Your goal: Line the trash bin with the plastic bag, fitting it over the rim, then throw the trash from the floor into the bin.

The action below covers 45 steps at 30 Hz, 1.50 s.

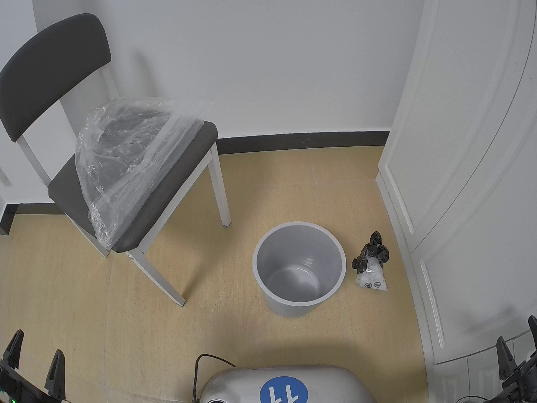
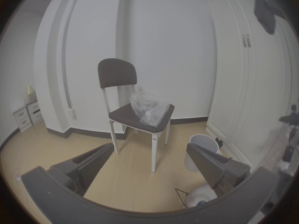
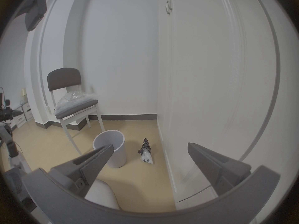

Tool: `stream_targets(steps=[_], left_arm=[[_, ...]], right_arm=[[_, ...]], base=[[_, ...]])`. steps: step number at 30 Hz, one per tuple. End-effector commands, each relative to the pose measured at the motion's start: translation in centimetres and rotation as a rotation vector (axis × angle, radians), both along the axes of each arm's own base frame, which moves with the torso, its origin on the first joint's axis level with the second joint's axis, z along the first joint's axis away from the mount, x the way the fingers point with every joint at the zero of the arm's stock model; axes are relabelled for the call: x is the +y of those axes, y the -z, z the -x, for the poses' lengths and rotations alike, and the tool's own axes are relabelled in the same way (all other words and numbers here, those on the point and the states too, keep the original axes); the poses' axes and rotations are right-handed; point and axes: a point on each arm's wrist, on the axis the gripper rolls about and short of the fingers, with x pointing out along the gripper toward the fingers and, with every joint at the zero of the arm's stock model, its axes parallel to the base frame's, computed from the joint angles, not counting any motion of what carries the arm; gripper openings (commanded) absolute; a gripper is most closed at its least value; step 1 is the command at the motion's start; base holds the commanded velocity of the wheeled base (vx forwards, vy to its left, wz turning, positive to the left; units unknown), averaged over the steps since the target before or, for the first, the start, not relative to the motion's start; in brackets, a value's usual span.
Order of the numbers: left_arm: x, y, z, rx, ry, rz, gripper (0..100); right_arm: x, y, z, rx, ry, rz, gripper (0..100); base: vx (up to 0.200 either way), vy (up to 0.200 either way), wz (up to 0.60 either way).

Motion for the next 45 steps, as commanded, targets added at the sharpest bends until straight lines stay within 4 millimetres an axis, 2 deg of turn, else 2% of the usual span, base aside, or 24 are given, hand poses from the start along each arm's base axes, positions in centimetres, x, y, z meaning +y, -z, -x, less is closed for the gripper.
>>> stream_targets(steps=[1, 2, 3, 4, 5, 6, 10, 16, 17, 18, 19, 21, 22, 23, 26, 27, 28, 31, 36, 45], left_arm=[[0.1, 0.3, 0.0, -0.018, -0.026, 0.028, 100], [0.1, -0.3, 0.1, -0.056, -0.022, 0.033, 100], [0.1, -1.9, 0.5, -0.147, -0.015, 0.048, 100], [0.1, -1.9, 0.5, -0.147, -0.015, 0.048, 100], [-0.1, -5.8, 2.0, -0.322, 0.053, 0.086, 100], [-0.1, -6.8, 2.5, -0.352, 0.099, 0.095, 100], [-0.3, -7.7, 3.0, -0.302, 0.151, 0.041, 100], [-0.1, -11.7, 0.3, -0.146, 0.195, 0.052, 100], [-0.1, -12.7, -0.9, -0.103, 0.187, 0.05, 100], [-0.1, -12.7, -0.9, -0.103, 0.187, 0.05, 100], [-0.3, -13.5, -2.6, -0.039, 0.177, 0.048, 100], [-0.4, -14.0, -4.8, 0.013, 0.175, 0.051, 100], [-0.4, -14.1, -5.3, 0.021, 0.173, 0.051, 100], [-0.5, -14.3, -6.8, 0.033, 0.171, 0.053, 100], [-0.6, -14.9, -9.6, 0.03, 0.143, 0.053, 100], [-0.6, -14.9, -9.6, 0.03, 0.143, 0.053, 100], [-0.7, -15.0, -11.5, 0.045, 0.109, 0.048, 100], [-0.8, -14.6, -13.6, 0.072, 0.086, 0.041, 100], [-1.0, -13.8, -14.6, 0.126, 0.1, 0.009, 100], [-1.5, -10.4, -17.8, 0.314, 0.116, -0.093, 100]], right_arm=[[0.0, 0.3, 0.0, -0.017, 0.005, -0.022, 100], [0.0, -0.5, 0.2, -0.061, -0.002, -0.028, 100], [0.0, -2.2, 0.7, -0.144, -0.016, -0.033, 100], [0.0, -2.2, 0.7, -0.144, -0.016, -0.033, 100], [0.1, -6.0, 1.8, -0.269, -0.064, -0.03, 100], [0.1, -7.2, 1.9, -0.279, -0.078, -0.028, 100], [0.2, -9.7, 1.4, -0.253, -0.087, -0.016, 100], [0.2, -13.7, -2.4, -0.151, -0.104, -0.034, 100], [0.2, -14.8, -3.4, -0.137, -0.106, -0.044, 100], [0.2, -14.8, -3.4, -0.137, -0.106, -0.044, 100], [0.2, -16.1, -4.8, -0.118, -0.109, -0.056, 100], [0.3, -17.0, -6.7, -0.078, -0.118, -0.083, 100], [0.3, -17.1, -7.1, -0.073, -0.121, -0.089, 100], [0.4, -17.5, -8.4, -0.059, -0.132, -0.112, 100], [0.8, -18.0, -10.7, -0.064, -0.167, -0.155, 100], [0.8, -18.0, -10.7, -0.064, -0.167, -0.155, 100], [1.0, -18.2, -11.9, -0.08, -0.159, -0.178, 100], [1.3, -18.0, -13.4, -0.062, -0.121, -0.203, 100], [2.5, -17.3, -14.4, -0.01, -0.186, -0.225, 100], [3.9, -16.9, -14.8, 0.026, -0.191, -0.221, 100]], base=[[0.0, 0.0, 0.0], [0.0, 0.0, 0.0], [0.0, 0.0, 0.0], [0.0, 0.0, 0.0], [0.0, 0.0, 0.0], [0.0, 0.0, 0.0], [0.0, 0.0, 0.0], [0.0, 0.0, 0.0], [0.0, 0.0, 0.0], [0.0, 0.0, 0.0], [0.0, 0.0, 0.0], [0.0, 0.0, 0.0], [0.0, 0.0, 0.0], [0.0, 0.0, 0.0], [0.0, 0.0, 0.0], [0.0, 0.0, 0.0], [0.0, 0.0, 0.0], [0.0, 0.0, 0.0], [0.0, 0.0, 0.0], [0.0, 0.0, 0.0]])
